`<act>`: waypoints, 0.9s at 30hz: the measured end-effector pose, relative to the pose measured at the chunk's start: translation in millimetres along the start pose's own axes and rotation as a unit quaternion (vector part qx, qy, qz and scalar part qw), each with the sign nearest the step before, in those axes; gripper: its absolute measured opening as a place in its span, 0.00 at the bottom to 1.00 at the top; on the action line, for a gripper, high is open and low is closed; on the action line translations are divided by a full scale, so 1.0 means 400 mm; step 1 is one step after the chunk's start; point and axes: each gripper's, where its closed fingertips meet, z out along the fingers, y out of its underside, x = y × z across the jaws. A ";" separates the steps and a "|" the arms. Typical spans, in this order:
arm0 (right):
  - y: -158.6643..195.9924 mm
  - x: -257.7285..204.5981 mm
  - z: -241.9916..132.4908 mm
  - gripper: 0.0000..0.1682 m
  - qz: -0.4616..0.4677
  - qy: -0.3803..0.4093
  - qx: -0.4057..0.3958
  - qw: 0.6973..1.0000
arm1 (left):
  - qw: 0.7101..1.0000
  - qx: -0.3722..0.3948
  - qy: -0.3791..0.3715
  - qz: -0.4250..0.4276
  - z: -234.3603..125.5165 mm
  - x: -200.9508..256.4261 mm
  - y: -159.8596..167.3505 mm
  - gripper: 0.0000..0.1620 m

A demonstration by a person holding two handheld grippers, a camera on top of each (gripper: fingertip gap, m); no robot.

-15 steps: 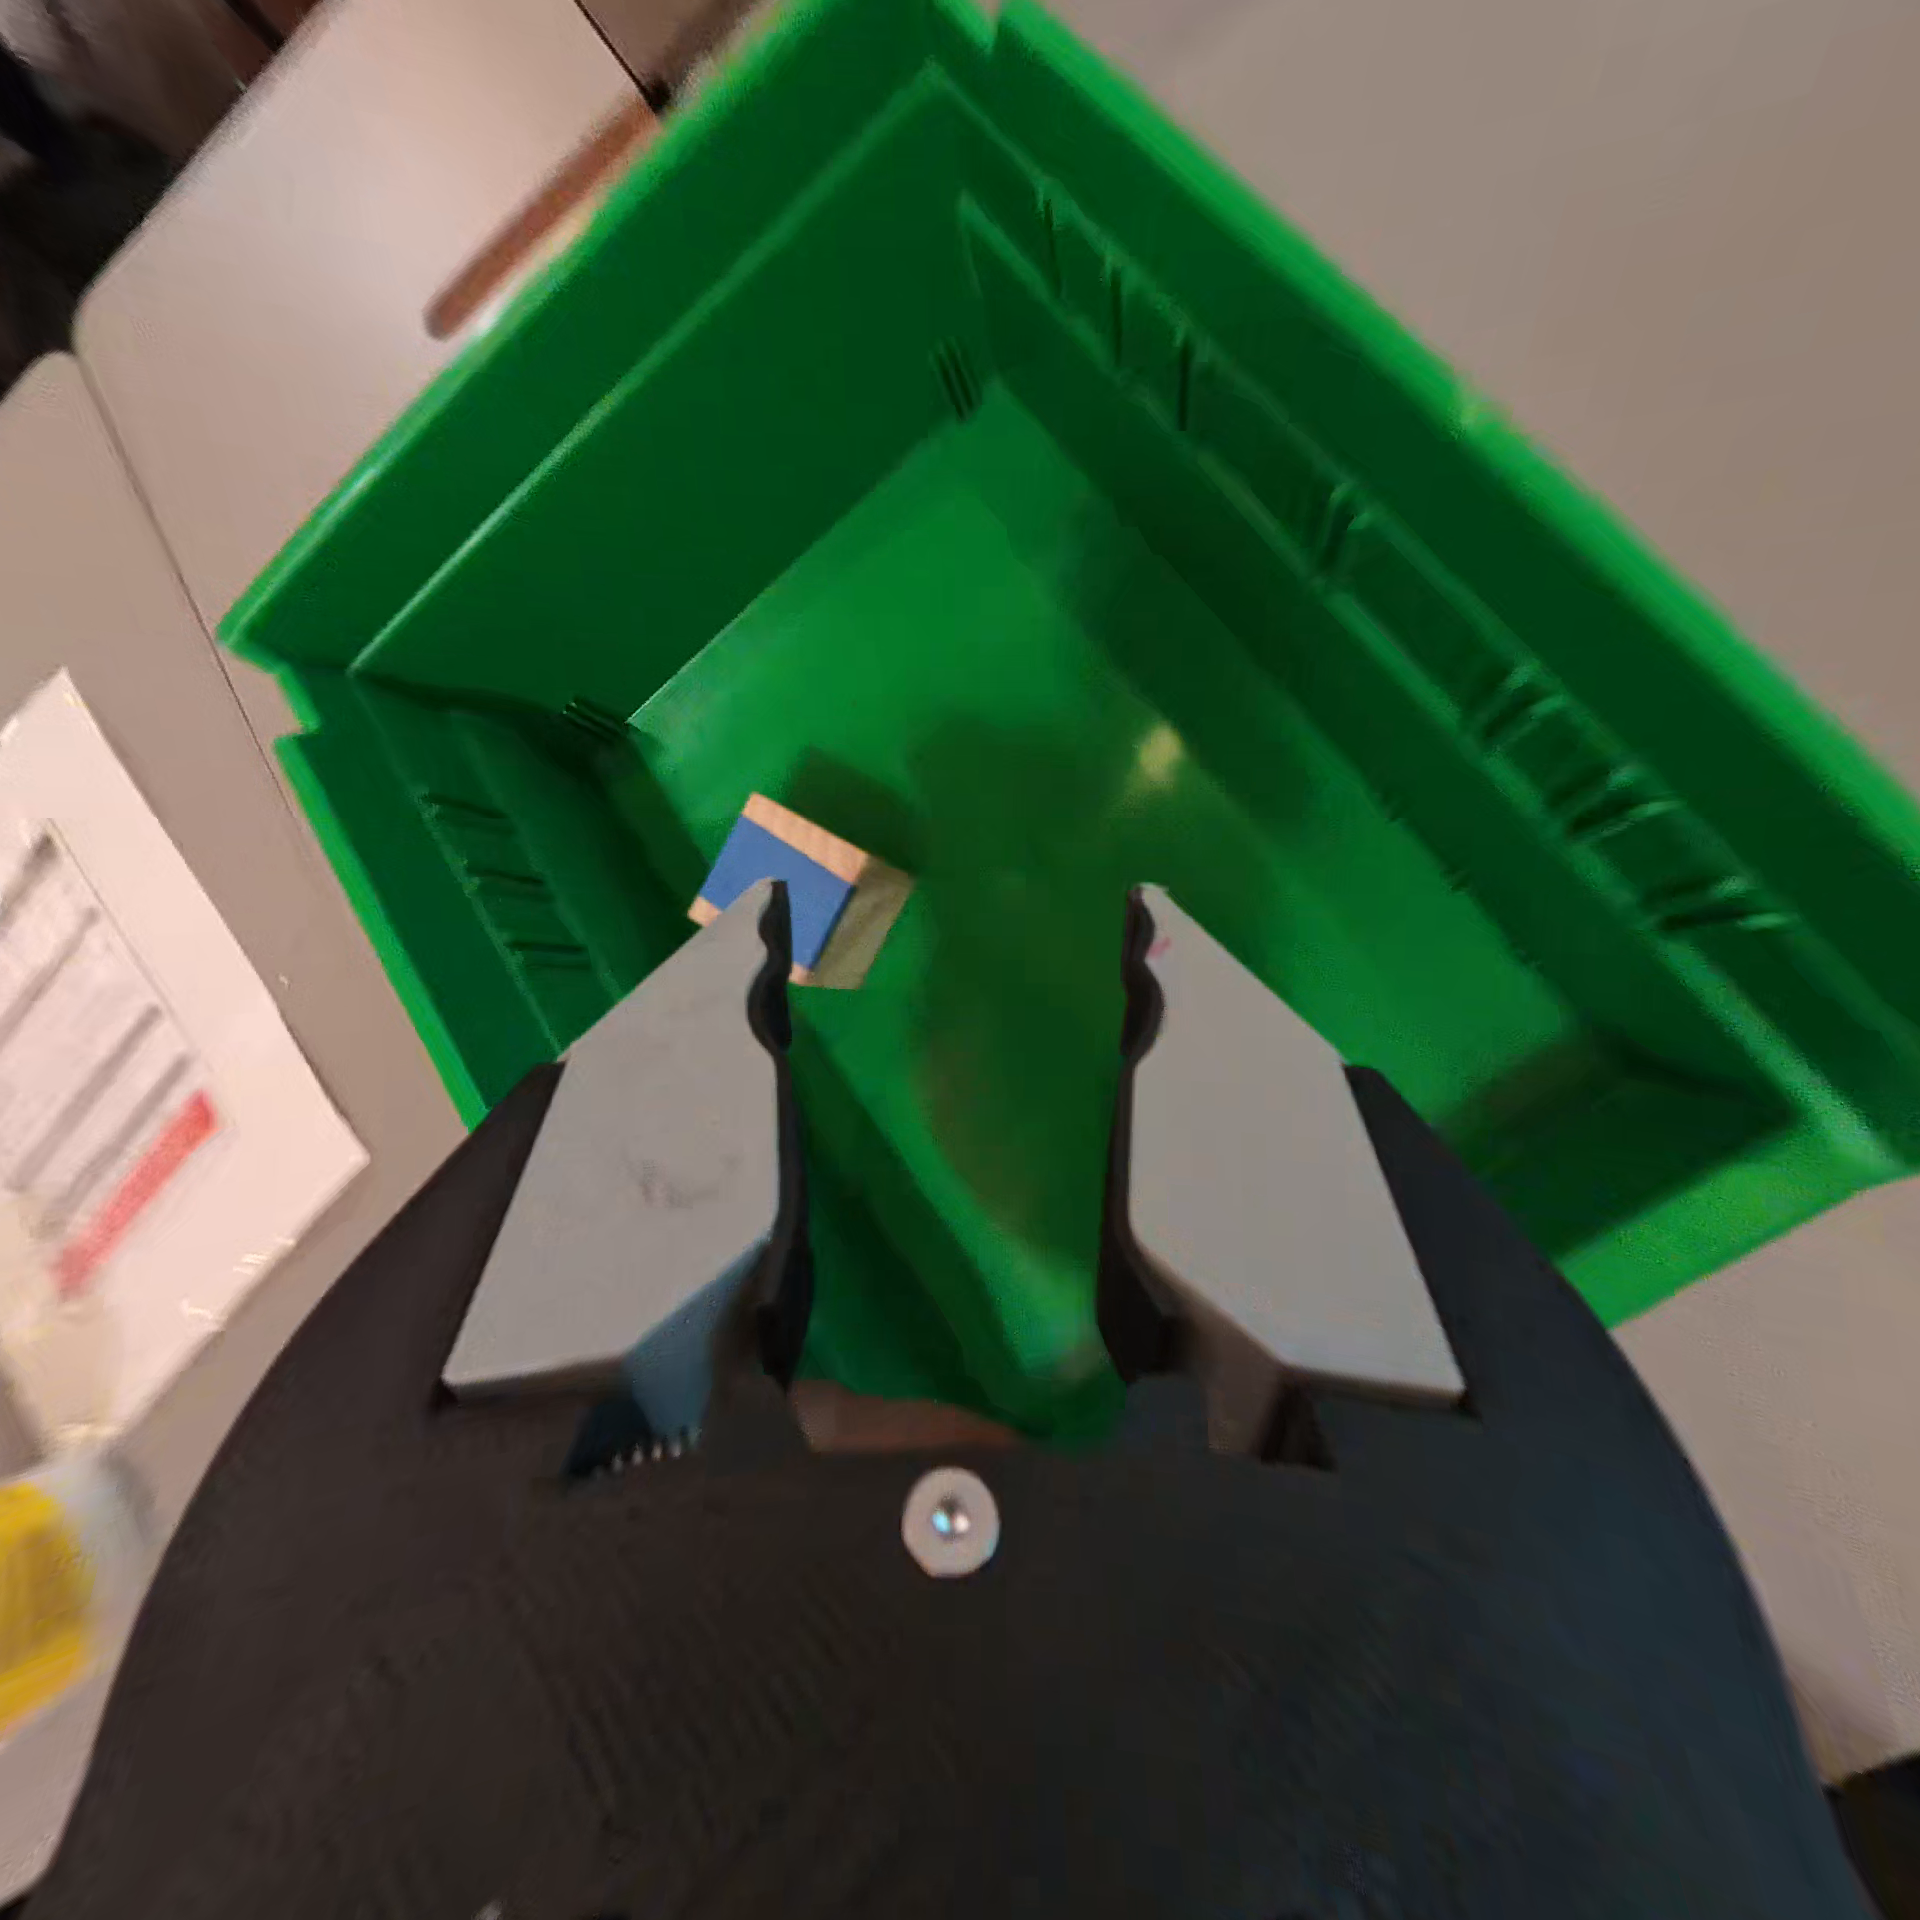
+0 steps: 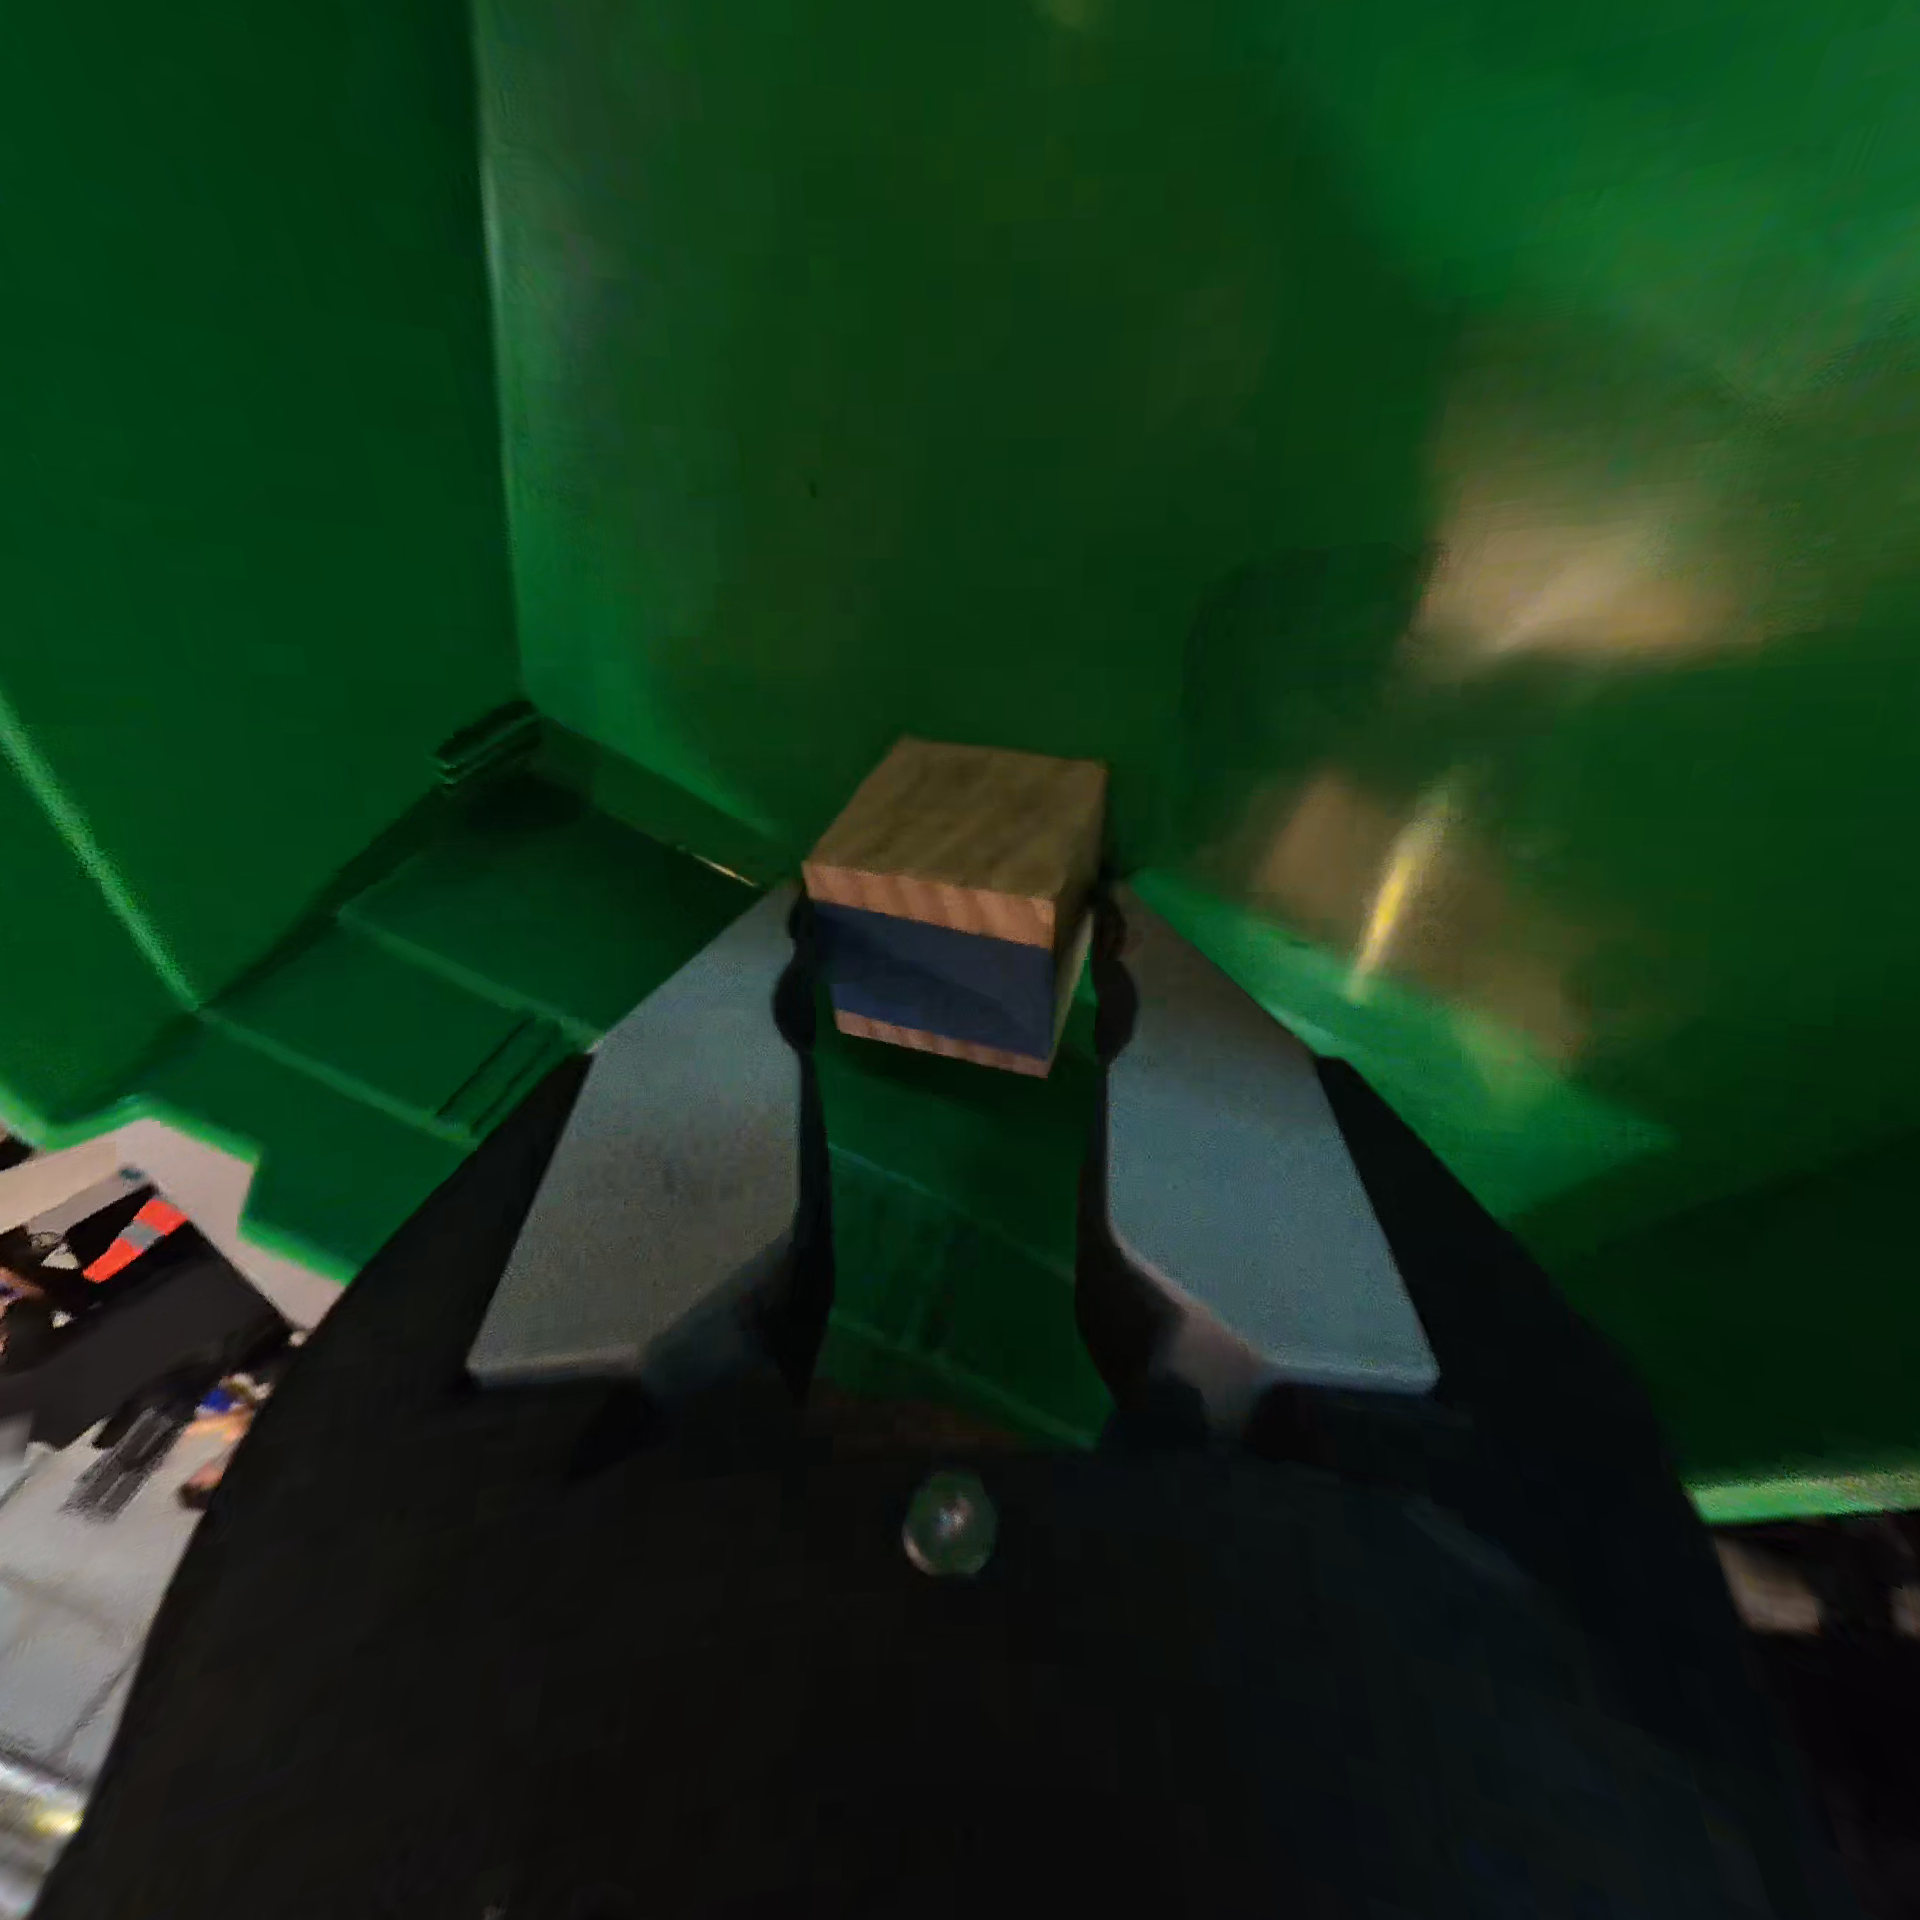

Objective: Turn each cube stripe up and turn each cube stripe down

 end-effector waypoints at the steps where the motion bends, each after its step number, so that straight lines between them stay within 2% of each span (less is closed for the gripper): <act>1: -0.003 -0.011 0.000 0.30 0.005 -0.015 0.004 1.000 | 1.000 -0.010 0.000 0.013 0.001 0.003 0.001 0.31; 3: -0.015 -0.043 -0.003 0.30 0.019 -0.053 0.017 0.998 | 1.000 0.001 -0.002 0.028 -0.017 0.013 -0.021 0.30; 5: -0.023 -0.073 -0.001 0.29 0.024 -0.083 0.024 0.996 | 0.998 0.034 -0.044 0.042 -0.059 0.004 -0.051 0.30; 7: -0.018 -0.099 0.007 0.29 0.025 -0.103 0.019 0.994 | 0.988 0.098 -0.109 0.053 -0.136 -0.008 -0.094 0.30; 9: -0.007 -0.132 0.022 0.30 0.033 -0.131 0.008 0.991 | 0.963 0.197 -0.176 0.046 -0.254 0.002 -0.147 0.29; 12: 0.014 -0.195 0.053 0.33 0.037 -0.176 -0.012 0.984 | 0.891 0.379 -0.248 0.028 -0.471 0.100 -0.213 0.29; 15: 0.016 -0.248 0.089 0.35 0.045 -0.205 -0.004 0.978 | 0.788 0.558 -0.260 0.011 -0.668 0.286 -0.255 0.29; 18: 0.023 -0.308 0.124 0.39 0.090 -0.249 -0.002 0.964 | 0.688 0.679 -0.257 0.004 -0.788 0.474 -0.279 0.29; 20: 0.031 -0.338 0.144 0.40 0.116 -0.267 -0.003 0.957 | 0.636 0.729 -0.252 -0.005 -0.832 0.566 -0.289 0.29; 22: 0.033 -0.358 0.156 0.41 0.138 -0.276 0.003 0.951 | 0.600 0.763 -0.241 0.001 -0.855 0.636 -0.302 0.29; 23: 0.034 -0.373 0.156 0.41 0.148 -0.288 0.002 0.946 | 0.590 0.772 -0.237 0.013 -0.856 0.666 -0.312 0.29; 25: 0.036 -0.405 0.153 0.42 0.160 -0.310 -0.001 0.937 | 0.581 0.776 -0.243 0.033 -0.849 0.703 -0.333 0.29; 27: 0.055 -0.417 0.165 0.41 0.149 -0.299 -0.020 0.942 | 0.576 0.778 -0.247 0.035 -0.843 0.714 -0.345 0.29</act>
